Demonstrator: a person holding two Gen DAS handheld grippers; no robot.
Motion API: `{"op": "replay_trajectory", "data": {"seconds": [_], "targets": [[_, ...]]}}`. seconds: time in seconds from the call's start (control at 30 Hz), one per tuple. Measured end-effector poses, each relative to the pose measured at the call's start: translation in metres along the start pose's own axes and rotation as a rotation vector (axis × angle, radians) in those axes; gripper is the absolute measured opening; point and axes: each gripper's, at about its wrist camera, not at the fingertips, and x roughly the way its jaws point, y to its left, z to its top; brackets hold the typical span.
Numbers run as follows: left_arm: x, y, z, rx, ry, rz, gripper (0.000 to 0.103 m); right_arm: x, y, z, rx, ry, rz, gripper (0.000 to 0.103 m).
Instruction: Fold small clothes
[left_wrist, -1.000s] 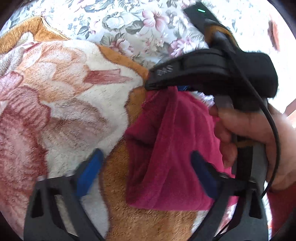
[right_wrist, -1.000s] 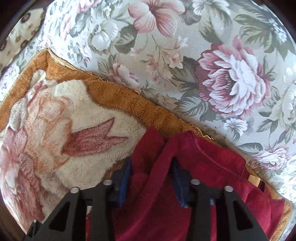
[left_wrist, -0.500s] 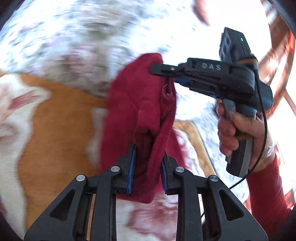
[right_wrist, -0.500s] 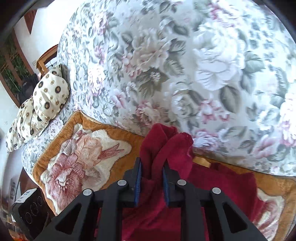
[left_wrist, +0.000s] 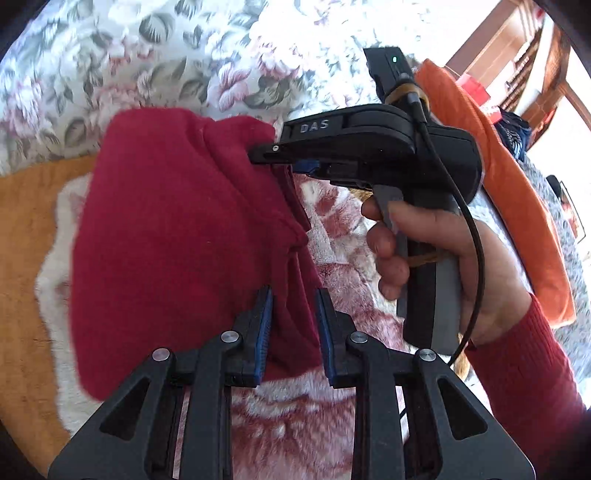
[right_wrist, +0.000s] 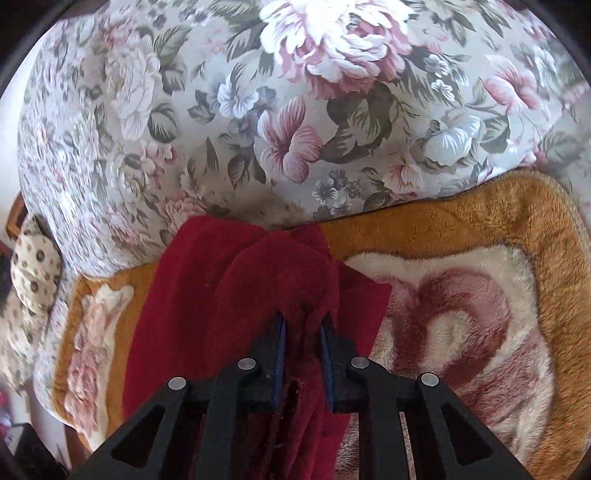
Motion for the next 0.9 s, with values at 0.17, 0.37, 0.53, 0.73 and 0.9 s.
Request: {"op": "replay_trajectory", "data": {"seconds": [0.17,0.37,0.53,0.73,0.9], "targets": [[-0.065,0.010,-0.007,0.038,-0.103,0.087,0.057,-0.061,0.012,-0.023,-0.026,-0.039,0.067,0.036],[-0.073,0.054,-0.026,-0.029,-0.117,0.249,0.059,-0.080,0.031,-0.088,-0.048,0.020,0.094,0.042],[-0.051,0.064,-0.040,-0.043,-0.059,0.259,0.059,-0.084,0.047,-0.120,-0.048,-0.023,0.252,0.042],[-0.040,0.054,-0.043,-0.035,-0.013,0.265,0.059,-0.050,0.054,-0.119,-0.102,0.045,0.171,0.006],[-0.041,0.043,-0.045,0.005,-0.031,0.245,0.059,-0.079,0.037,-0.122,-0.120,0.006,0.076,0.006]]}}
